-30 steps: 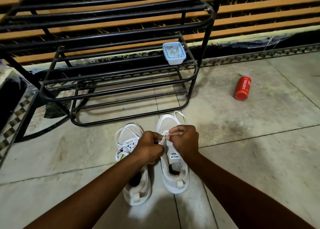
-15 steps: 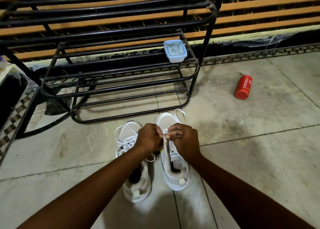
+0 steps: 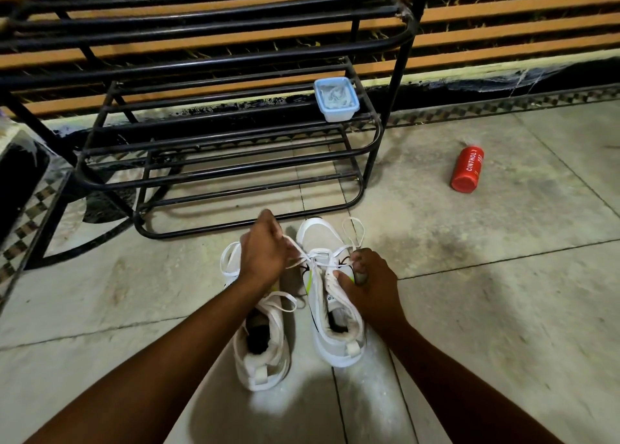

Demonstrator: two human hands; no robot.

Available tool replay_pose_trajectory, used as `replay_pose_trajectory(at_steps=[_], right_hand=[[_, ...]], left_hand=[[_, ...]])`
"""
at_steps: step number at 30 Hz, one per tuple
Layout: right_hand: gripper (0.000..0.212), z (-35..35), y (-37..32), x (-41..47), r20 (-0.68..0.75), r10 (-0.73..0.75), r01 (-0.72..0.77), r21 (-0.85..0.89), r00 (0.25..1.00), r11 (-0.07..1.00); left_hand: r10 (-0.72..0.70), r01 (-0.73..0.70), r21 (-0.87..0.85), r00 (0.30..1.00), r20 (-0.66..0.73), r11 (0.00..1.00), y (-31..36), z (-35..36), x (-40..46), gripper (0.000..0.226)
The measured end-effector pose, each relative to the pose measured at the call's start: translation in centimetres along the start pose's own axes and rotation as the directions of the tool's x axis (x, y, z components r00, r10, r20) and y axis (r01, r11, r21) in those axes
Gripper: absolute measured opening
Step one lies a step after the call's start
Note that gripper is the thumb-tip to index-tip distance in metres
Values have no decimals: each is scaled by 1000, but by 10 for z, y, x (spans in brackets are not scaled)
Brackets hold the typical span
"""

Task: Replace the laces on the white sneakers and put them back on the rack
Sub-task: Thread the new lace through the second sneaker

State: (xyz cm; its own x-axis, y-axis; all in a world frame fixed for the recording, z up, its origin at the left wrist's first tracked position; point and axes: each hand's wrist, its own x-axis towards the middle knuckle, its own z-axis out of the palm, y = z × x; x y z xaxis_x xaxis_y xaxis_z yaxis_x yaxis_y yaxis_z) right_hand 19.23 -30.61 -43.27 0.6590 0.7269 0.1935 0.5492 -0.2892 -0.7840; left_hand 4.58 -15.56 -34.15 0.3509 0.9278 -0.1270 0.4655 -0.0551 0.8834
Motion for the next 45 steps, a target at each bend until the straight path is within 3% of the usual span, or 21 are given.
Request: replay_pose_trajectory(at_steps=[4, 7, 9, 11, 12, 13, 15, 17, 18, 20, 22, 24, 26, 29, 32, 34, 36, 37, 40, 43, 45], right_hand=[[58, 0, -1, -3, 5, 25, -25, 28, 1000, 999], [51, 1, -4, -3, 25, 48, -48, -14, 999, 999], [44, 2, -5, -4, 29, 53, -51, -65, 998, 997], [47, 4, -4, -4, 39, 39, -33, -146, 998, 989], [49, 5, -3, -3, 44, 35, -26, -183, 998, 983], [50, 6, -3, -3, 46, 37, -26, -210, 998, 977], [49, 6, -3, -2, 56, 43, -28, -243, 998, 970], [51, 5, -3, -1, 68, 54, -34, -264, 996, 964], [54, 4, -3, -1, 68, 56, -35, -273, 996, 961], [58, 4, -3, -2, 65, 52, -31, -287, 997, 957], [58, 6, -3, -2, 73, 51, -27, -304, 996, 952], [56, 7, -2, -2, 78, 58, -30, -321, 995, 947], [55, 6, -2, -3, 77, 62, -33, -333, 995, 942], [58, 5, -1, -2, 89, 60, -25, -349, 994, 937], [61, 4, -3, -2, 85, 70, -35, -358, 994, 933], [60, 4, -3, -3, 77, 66, -33, -369, 995, 929], [60, 5, -2, -3, 82, 58, -22, -383, 995, 923], [61, 6, -3, -3, 87, 57, -19, -390, 995, 921], [60, 7, -5, -4, 92, 58, -15, -417, 994, 909], [56, 7, -8, -4, 75, 49, -8, -469, 996, 883], [53, 8, -8, -5, 65, 51, -12, -496, 997, 868]], left_hand=[[-142, 112, -407, 989, -44, 907, 19, -10, 16, 33], [159, -145, -146, 983, 91, 979, 17, -29, 22, 27], [383, -565, 401, 808, 448, 721, 13, -44, 21, 10], [232, -698, 640, 713, 662, 321, 8, -49, 21, 15], [241, -714, 656, 701, 672, 246, 6, -49, 24, 12], [319, -728, 627, 686, 655, 277, 4, -47, 25, 8], [428, -626, 450, 773, 469, 637, 11, -42, 19, 15], [244, -208, -152, 926, 286, 966, 24, -34, 8, 30], [105, 36, -453, 953, 284, 891, 29, -28, 3, 34], [32, 124, -526, 960, 277, 841, 26, -22, -6, 30], [330, -357, 29, 890, 316, 934, 11, -31, 0, 14], [378, -671, 545, 738, 559, 503, 1, -38, 12, 22], [276, -695, 641, 718, 639, 325, 4, -39, 18, 23], [451, -696, 450, 711, 539, 559, 13, -33, 18, 27], [355, -326, -144, 880, 316, 934, 25, -25, 4, 38], [180, -19, -482, 940, 290, 876, 33, -18, -6, 41], [224, -143, -319, 946, 233, 937, 27, -21, -2, 33], [330, -331, -44, 907, 262, 943, 21, -24, 3, 22], [364, -648, 520, 753, 548, 556, 14, -24, 13, 19], [301, -651, 680, 759, 577, 337, 22, -13, 12, 19], [276, -606, 713, 796, 539, 354, 20, -7, 12, 29]])
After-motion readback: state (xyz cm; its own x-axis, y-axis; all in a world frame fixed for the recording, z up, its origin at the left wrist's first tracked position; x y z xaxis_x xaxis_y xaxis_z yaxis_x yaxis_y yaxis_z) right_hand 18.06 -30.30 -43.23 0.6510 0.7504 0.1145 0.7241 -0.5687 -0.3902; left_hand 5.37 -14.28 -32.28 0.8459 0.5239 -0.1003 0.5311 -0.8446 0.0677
